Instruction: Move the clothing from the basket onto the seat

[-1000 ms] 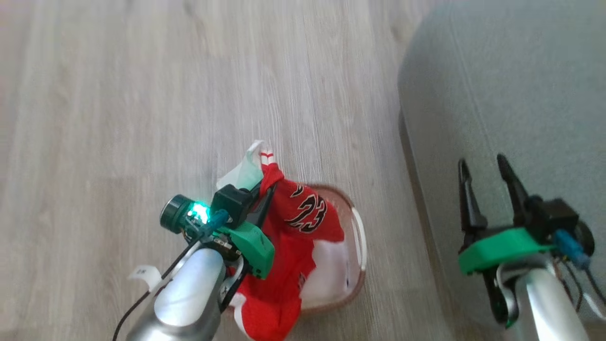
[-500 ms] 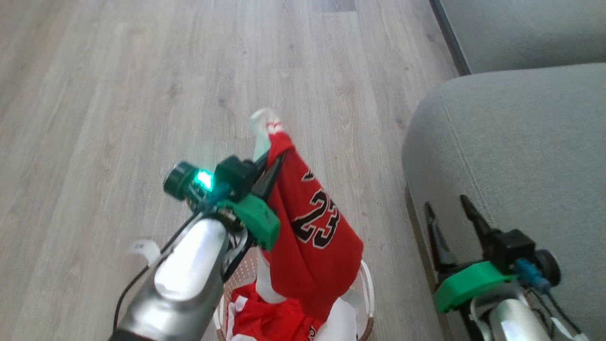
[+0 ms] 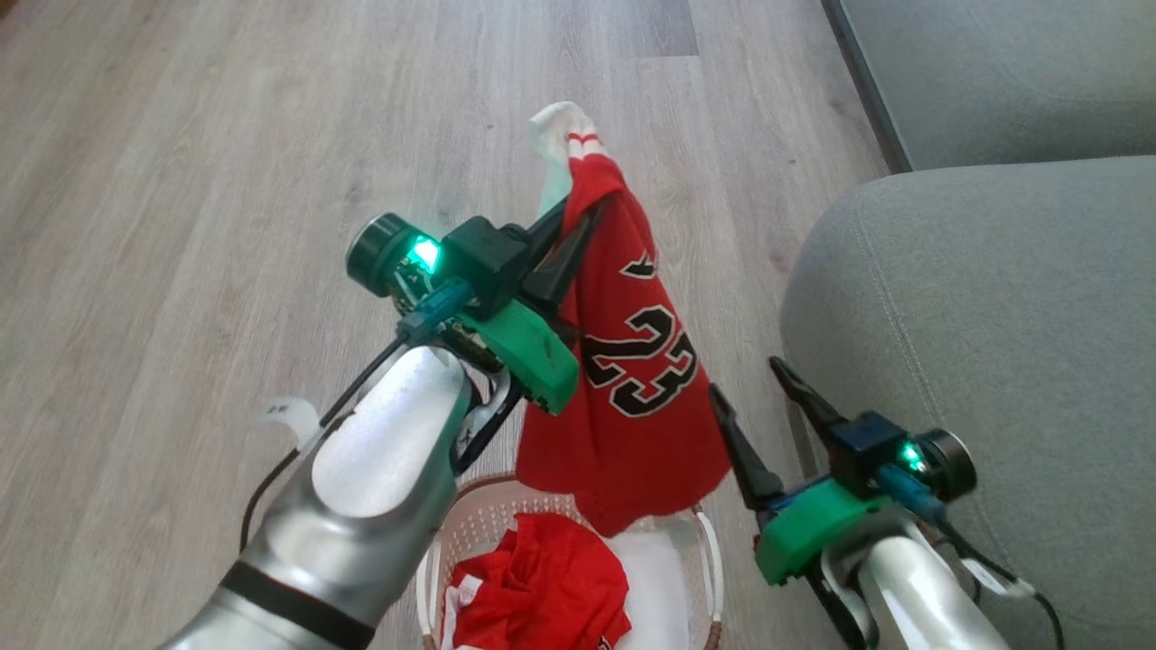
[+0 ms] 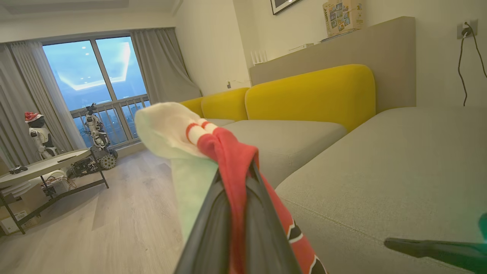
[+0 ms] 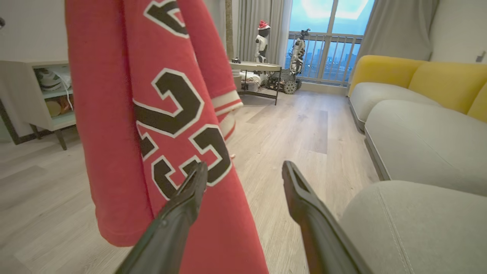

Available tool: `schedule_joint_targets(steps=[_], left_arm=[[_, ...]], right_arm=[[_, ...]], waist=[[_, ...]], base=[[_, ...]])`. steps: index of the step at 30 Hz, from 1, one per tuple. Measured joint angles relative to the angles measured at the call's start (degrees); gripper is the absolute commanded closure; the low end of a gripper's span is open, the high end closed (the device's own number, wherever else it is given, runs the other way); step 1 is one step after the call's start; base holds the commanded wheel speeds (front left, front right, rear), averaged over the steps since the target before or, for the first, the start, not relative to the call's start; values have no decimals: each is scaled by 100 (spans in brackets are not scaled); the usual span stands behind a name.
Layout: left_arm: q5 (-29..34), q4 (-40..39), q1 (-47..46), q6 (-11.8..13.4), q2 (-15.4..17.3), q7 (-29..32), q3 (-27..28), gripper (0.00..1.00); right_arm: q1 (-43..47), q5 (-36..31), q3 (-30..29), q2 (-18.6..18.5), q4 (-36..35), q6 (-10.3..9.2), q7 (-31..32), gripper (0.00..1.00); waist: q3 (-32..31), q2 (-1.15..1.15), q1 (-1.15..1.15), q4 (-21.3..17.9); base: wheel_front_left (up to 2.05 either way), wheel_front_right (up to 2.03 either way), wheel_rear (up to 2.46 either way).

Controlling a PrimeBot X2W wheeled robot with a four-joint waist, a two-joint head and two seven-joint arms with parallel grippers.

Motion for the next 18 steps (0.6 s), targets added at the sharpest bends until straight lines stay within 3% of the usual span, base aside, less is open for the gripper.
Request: schedule_joint_targets(steps=[8, 15, 18], left_arm=[[-246, -135, -131, 102, -2, 0, -299, 100], [-454, -339, -180, 194, -2, 0, -654, 100], [-524, -387, -188, 200, 0, 0, -766, 100]], right_arm=[[-660, 344, 827, -303, 695, 0, 0, 0], [-1391, 1329, 2406, -522, 1473, 0, 1, 0], [-1673, 1702, 2807, -592, 1602, 0, 0, 0]], waist=[[8, 0, 0, 128], [13, 0, 0, 334], [8, 0, 0, 421]], base=[[0, 0, 0], [0, 0, 0], [0, 0, 0]])
